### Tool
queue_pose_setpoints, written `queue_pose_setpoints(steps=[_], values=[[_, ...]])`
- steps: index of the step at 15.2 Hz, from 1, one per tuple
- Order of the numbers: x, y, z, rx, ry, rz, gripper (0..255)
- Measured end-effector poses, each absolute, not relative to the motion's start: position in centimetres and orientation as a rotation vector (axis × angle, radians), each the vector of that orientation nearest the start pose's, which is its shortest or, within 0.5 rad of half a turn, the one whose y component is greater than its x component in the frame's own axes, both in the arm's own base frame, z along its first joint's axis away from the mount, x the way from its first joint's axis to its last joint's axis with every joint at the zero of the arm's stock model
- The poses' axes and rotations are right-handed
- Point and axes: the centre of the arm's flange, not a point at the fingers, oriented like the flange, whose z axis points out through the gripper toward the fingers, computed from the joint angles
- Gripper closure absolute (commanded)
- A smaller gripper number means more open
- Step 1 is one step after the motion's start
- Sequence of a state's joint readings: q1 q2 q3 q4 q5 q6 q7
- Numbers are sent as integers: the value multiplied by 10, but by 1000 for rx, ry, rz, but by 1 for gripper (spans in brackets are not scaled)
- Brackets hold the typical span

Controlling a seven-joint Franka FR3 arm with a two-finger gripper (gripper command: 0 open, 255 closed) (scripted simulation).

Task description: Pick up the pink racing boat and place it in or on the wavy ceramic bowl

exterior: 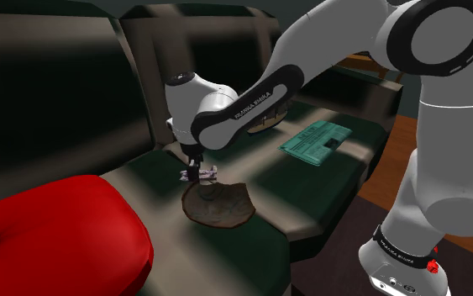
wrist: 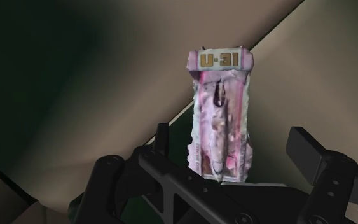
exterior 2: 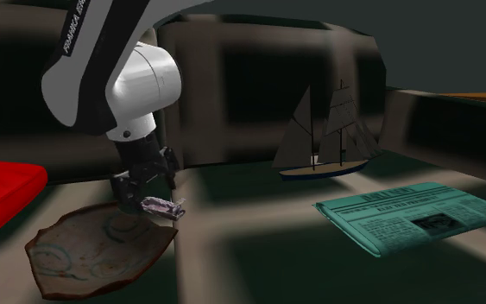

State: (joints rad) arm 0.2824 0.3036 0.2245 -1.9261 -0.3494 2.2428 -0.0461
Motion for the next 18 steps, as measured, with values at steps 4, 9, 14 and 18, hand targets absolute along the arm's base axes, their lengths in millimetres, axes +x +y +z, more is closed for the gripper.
queue_pose_setpoints(steps=[4,9,14,18], values=[[551,284,324,-3100,-1235,-122,0],[552,283,321,-3100,-1235,-123,0],[552,283,322,-3100,-1235,-123,255],[552,283,322,-3100,-1235,-123,255]])
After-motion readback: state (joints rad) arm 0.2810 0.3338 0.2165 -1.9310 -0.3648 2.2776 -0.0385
